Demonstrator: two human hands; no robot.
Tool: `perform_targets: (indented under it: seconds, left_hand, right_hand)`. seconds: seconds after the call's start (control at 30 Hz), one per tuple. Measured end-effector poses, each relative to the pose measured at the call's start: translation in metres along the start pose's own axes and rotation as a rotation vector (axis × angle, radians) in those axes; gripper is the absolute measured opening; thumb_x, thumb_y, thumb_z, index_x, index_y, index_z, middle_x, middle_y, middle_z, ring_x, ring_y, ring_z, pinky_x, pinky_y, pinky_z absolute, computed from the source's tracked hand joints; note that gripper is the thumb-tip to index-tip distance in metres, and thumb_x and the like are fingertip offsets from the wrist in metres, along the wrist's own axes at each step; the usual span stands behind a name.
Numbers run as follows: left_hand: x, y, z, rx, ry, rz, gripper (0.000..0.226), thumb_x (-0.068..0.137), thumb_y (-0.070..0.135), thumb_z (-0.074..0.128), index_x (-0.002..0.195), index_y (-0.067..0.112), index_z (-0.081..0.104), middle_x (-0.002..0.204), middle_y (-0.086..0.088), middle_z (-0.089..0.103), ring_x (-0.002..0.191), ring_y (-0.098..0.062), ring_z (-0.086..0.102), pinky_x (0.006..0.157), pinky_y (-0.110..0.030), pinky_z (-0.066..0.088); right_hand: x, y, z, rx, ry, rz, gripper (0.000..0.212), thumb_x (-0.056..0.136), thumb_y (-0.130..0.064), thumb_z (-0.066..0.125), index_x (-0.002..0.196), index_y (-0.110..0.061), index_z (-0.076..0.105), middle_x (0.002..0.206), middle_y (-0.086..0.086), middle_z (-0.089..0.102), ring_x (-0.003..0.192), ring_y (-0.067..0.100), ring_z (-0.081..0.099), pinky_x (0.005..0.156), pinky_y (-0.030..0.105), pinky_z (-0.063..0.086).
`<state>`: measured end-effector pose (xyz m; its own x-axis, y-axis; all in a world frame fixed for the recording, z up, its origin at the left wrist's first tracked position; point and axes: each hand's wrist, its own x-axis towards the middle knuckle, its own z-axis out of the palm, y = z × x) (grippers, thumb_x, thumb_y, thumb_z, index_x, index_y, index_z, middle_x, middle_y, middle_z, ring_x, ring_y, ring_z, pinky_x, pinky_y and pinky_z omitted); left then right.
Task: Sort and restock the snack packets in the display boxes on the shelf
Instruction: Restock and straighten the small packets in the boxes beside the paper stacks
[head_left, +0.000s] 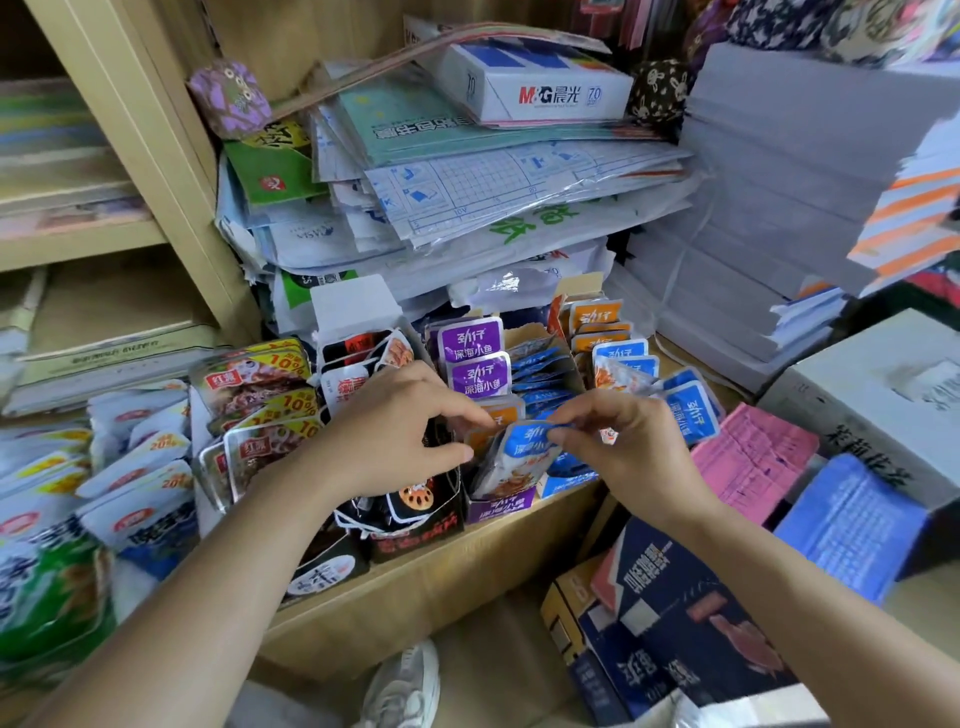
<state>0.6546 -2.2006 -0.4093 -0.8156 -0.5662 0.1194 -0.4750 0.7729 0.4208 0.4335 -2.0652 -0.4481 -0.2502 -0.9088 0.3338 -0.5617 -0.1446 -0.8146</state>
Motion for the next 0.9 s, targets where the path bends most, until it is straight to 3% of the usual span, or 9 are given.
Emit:
perform_targets:
  seconds: [0.1,0.27,0.4,0.5,0.57,0.67,0.73,0.8,0.9]
  left_hand:
    - [0.003,-0.003,0.004,-0.001,0.059,-0.016,0.017,0.088,0.034,0.075,0.102,0.043,0.073,0.080,0.029,0.065,0.096,0.009,0.044,0.077,-0.026,0.033]
    - [0.005,-0.004,0.008,0.029,0.099,-0.053,0.016,0.091,0.034,0.071,0.106,0.039,0.074,0.080,0.026,0.067,0.093,0.001,0.047,0.072,-0.023,0.036]
    - [0.005,-0.003,0.008,-0.026,0.141,-0.028,0.019,0.091,0.031,0.070,0.108,0.037,0.074,0.098,0.024,0.066,0.101,-0.005,0.055,0.086,-0.037,0.049]
    - [0.005,0.009,0.006,-0.169,0.173,0.003,0.026,0.089,0.043,0.062,0.113,0.040,0.072,0.108,0.024,0.066,0.108,-0.001,0.055,0.093,-0.033,0.045]
    - [0.005,0.019,0.008,-0.248,0.112,-0.010,0.035,0.088,0.052,0.064,0.122,0.043,0.068,0.115,0.021,0.063,0.112,0.002,0.053,0.097,-0.028,0.044]
    - [0.005,0.030,0.011,-0.227,-0.008,-0.051,0.062,0.084,0.066,0.064,0.140,0.041,0.055,0.132,0.014,0.059,0.121,-0.001,0.054,0.104,-0.032,0.045]
    - [0.006,0.035,0.013,-0.245,-0.044,-0.060,0.064,0.089,0.052,0.069,0.147,0.033,0.048,0.139,0.017,0.056,0.123,0.004,0.050,0.101,-0.022,0.044]
    - [0.008,0.039,0.014,-0.283,-0.036,-0.062,0.060,0.093,0.037,0.069,0.149,0.032,0.046,0.132,0.023,0.054,0.120,0.009,0.047,0.093,-0.011,0.043]
    - [0.011,0.037,0.019,-0.357,-0.042,-0.080,0.050,0.094,0.027,0.070,0.140,0.037,0.054,0.133,0.017,0.063,0.126,0.000,0.054,0.101,-0.033,0.052]
  right_hand:
    - [0.007,0.004,-0.013,0.125,-0.009,0.111,0.009,0.091,-0.008,0.071,0.091,-0.016,0.069,0.091,-0.004,0.073,0.088,0.010,0.070,0.072,0.029,0.059]
    - [0.015,0.016,-0.030,0.349,-0.038,0.207,0.004,0.092,-0.009,0.065,0.095,-0.007,0.066,0.098,0.008,0.076,0.096,0.021,0.073,0.082,0.038,0.061]
    - [0.017,0.020,-0.036,0.479,-0.066,0.252,0.011,0.089,-0.011,0.064,0.095,-0.002,0.063,0.096,0.009,0.076,0.093,0.022,0.073,0.082,0.037,0.061]
    - [0.017,0.021,-0.039,0.587,-0.079,0.300,0.012,0.087,-0.009,0.063,0.095,-0.001,0.061,0.093,0.008,0.076,0.090,0.019,0.073,0.076,0.031,0.061]
    - [0.017,0.020,-0.040,0.653,-0.082,0.324,0.016,0.088,-0.007,0.061,0.100,0.003,0.058,0.093,0.010,0.076,0.089,0.019,0.073,0.073,0.029,0.060]
    - [0.017,0.016,-0.042,0.744,-0.058,0.355,0.014,0.088,-0.006,0.060,0.099,0.002,0.057,0.093,0.012,0.074,0.089,0.021,0.072,0.073,0.031,0.061]
    - [0.017,0.014,-0.043,0.782,-0.036,0.366,0.009,0.090,-0.004,0.058,0.098,0.000,0.058,0.093,0.013,0.074,0.088,0.022,0.072,0.073,0.031,0.061]
    - [0.017,0.014,-0.044,0.800,-0.024,0.365,0.006,0.094,0.000,0.055,0.097,-0.001,0.059,0.093,0.012,0.075,0.088,0.021,0.072,0.071,0.030,0.061]
    - [0.016,0.017,-0.046,0.806,-0.019,0.379,0.009,0.097,0.002,0.051,0.097,-0.001,0.060,0.096,0.013,0.075,0.092,0.022,0.073,0.072,0.031,0.061]
